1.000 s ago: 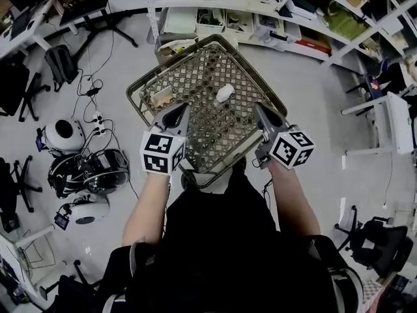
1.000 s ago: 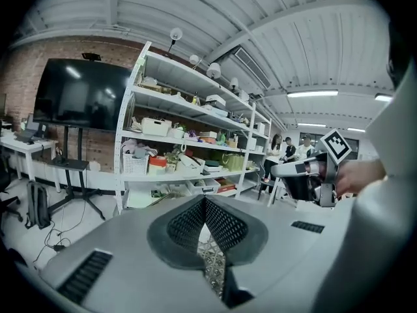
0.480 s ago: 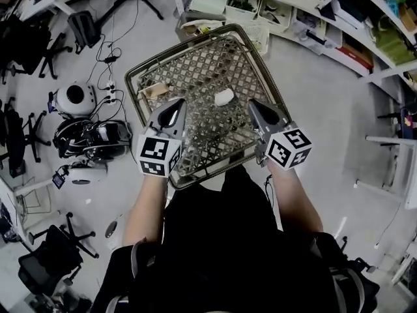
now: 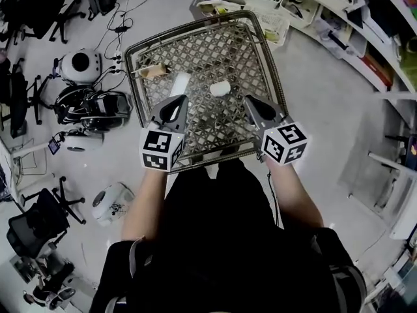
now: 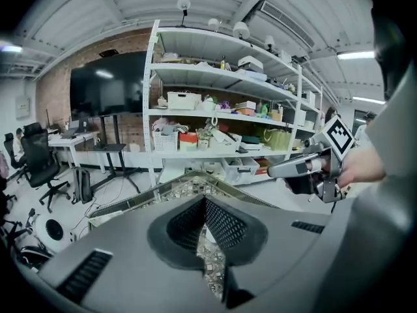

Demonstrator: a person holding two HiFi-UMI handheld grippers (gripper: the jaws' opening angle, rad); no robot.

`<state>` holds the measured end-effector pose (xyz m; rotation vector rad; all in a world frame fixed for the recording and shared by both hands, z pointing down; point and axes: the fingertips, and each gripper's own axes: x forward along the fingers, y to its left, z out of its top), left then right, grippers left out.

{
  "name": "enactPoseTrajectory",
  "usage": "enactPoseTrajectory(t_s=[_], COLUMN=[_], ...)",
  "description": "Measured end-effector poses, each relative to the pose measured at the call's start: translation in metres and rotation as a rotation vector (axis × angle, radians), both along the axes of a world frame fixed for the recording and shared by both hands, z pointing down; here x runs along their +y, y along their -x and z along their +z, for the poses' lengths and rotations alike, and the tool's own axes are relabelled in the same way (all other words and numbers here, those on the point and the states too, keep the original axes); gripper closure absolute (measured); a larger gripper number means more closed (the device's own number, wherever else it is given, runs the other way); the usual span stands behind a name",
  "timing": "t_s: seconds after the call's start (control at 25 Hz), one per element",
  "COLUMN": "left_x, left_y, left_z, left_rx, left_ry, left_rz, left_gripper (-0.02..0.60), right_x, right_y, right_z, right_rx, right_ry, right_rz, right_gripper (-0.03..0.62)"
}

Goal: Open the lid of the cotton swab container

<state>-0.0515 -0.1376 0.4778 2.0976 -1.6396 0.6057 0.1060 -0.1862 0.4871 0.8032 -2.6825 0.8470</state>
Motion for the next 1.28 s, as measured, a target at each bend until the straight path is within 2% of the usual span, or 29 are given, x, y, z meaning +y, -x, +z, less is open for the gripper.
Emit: enactPoseTrajectory(t_s=[0.32,0.48,0.64,0.76,0.96,1.28], left_x=[-0.016,-0.019,-0.018,-0.018,-0.019,-0.026], left_y=[-0.021,-0.023,-0.019,-0.015,-0.011,-0.022], left_z=[0.02,0.032,0.04,0.045,0.063,0.116], left_rx=[0.058,0.093,0.118,0.133,0.132,0.141], left_ry=[0.021,0.03,0.036,0.035,0.067,0.126], left_rz=[0.089,0.171,0.26,0.305,0.351,0.376], left_gripper=[0.581,0.572,0.526,0.514,0.483,0.426], right_x=[0.008,0.011,0.022,0.03,0.039,0.033], right_y=[-0.003,-0.005,0.004,0.012,0.016,0.014], right_z=[0.006,0.01,0.01,0.01,0.022,0.063], right_rx=[0.057,0.09,0.098,0.101,0.111,0.115], right_ry=[0.018,0.029,0.044,0.049,0.071,0.113], right_rz=[0.039,0.126,0.207,0.254,0.301,0.309], right_gripper=[0.582,0.582,0.583,0.583,0.583,0.582])
